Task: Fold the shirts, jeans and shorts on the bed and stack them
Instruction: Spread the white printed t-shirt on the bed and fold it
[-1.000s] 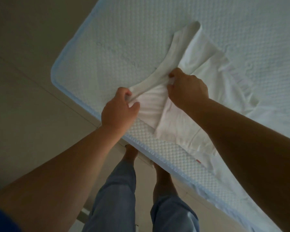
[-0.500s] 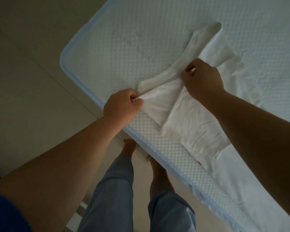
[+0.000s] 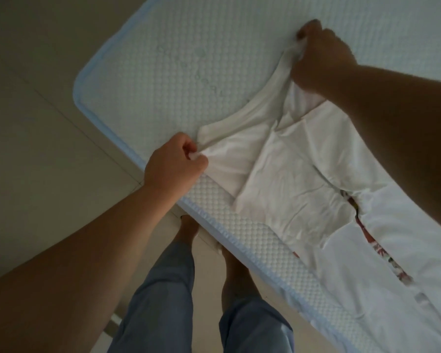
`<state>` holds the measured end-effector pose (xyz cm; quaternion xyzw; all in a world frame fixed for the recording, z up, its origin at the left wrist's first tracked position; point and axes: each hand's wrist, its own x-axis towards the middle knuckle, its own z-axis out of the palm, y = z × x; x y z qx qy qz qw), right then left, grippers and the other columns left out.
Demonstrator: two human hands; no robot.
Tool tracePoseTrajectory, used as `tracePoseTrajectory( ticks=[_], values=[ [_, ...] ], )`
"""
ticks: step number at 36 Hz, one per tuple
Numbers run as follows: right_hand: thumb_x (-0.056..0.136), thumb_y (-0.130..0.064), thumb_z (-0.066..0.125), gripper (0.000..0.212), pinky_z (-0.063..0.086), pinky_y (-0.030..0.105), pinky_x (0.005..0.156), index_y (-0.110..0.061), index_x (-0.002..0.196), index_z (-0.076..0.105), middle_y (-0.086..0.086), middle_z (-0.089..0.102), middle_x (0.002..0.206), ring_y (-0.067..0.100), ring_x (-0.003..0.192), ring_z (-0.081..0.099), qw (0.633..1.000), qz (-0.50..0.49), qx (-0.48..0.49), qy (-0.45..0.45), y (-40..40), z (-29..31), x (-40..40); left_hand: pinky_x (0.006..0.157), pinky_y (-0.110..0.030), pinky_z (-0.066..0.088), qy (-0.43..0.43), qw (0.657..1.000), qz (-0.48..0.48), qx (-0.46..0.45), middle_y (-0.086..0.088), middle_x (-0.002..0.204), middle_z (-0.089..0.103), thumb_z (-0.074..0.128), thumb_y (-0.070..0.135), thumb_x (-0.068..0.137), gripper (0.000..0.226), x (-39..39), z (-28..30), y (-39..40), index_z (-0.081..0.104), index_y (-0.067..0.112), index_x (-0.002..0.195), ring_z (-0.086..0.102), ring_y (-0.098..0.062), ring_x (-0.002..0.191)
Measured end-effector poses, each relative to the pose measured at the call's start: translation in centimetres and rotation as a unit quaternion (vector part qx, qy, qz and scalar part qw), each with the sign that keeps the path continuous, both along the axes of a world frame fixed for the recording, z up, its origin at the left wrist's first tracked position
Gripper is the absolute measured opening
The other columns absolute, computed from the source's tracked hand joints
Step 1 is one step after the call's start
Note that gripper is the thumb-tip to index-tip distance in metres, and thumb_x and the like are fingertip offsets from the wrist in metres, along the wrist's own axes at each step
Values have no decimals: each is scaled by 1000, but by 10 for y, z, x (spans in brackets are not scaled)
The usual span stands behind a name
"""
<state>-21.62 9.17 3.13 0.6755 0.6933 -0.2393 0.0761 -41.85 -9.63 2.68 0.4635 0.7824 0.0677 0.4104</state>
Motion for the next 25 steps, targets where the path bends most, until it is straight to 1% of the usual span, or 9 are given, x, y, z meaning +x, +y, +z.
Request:
tracePoseTrajectory(
  ticks=[3, 5, 9, 12, 14, 17, 20, 23, 25],
  values=[
    [86, -13, 49, 46, 40, 36, 92, -15, 132, 40, 11, 48, 130, 32, 116, 50, 1000, -1, 24, 13, -5, 5, 5, 49, -19, 27, 20, 998, 12, 55, 12, 65, 46, 62, 30, 80, 18, 5, 8, -1, 46, 25, 86, 42, 0, 58],
    [85, -12, 49, 48, 43, 32, 85, -15, 132, 41, 6, 51, 126, 23, 107, 55, 996, -25, 70, 49, -19, 14, 9, 48, -20, 25, 37, 995, -3, 95, 12, 62, 41, 62, 27, 81, 18, 10, 17, 0, 45, 24, 84, 39, 0, 54],
    [84, -19, 51, 35, 34, 18, 72, -16, 119, 50, -4, 57, 100, 4, 81, 48, 984, -58, 107, 127, -72, 36, 17, 50, -18, 25, 25, 994, -51, 91, 14, 63, 43, 58, 27, 82, 8, 25, 33, 6, 51, 23, 84, 41, -1, 56],
    [86, -20, 54, 20, 32, 17, 72, -18, 105, 59, -5, 57, 93, 5, 75, 46, 988, -56, 46, 135, -128, 41, 27, 65, -23, 35, -19, 991, -135, 1, 6, 92, 62, 55, 35, 87, 24, 40, 34, 0, 60, 20, 105, 56, -10, 81],
    [87, -20, 54, 17, 34, 19, 71, -19, 103, 61, -7, 53, 91, 6, 76, 47, 990, -64, 4, 128, -159, 39, 33, 72, -25, 36, -39, 982, -181, -46, 2, 109, 63, 53, 39, 88, 36, 54, 32, -4, 57, 18, 117, 57, -14, 95],
    [87, -21, 55, 19, 38, 23, 70, -20, 105, 61, -12, 51, 89, 9, 79, 52, 988, -92, -30, 119, -182, 30, 39, 71, -24, 35, -54, 983, -174, -30, 3, 101, 63, 56, 35, 87, 33, 73, 29, 2, 58, 16, 114, 59, -17, 96],
    [85, -25, 58, 26, 39, 25, 72, -19, 111, 59, -10, 53, 92, 12, 86, 55, 985, -119, 4, 121, -182, 24, 40, 80, -28, 42, -49, 990, -134, -13, -3, 107, 66, 57, 31, 85, 36, 87, 22, 27, 58, 14, 117, 59, -24, 104],
    [82, -29, 62, 38, 34, 25, 77, -17, 117, 55, -1, 56, 104, 19, 100, 52, 987, -107, 64, 102, -170, 20, 37, 70, -28, 41, 3, 985, -172, -7, -7, 95, 67, 54, 28, 83, 24, 96, 15, 54, 64, 10, 96, 61, -29, 96],
    [81, -33, 64, 43, 37, 28, 80, -17, 120, 52, 3, 54, 112, 22, 105, 50, 991, -84, 68, 79, -159, 15, 34, 63, -29, 37, 26, 979, -200, -6, -6, 81, 61, 54, 27, 82, 19, 98, 13, 66, 59, 9, 76, 62, -31, 88]
  ],
)
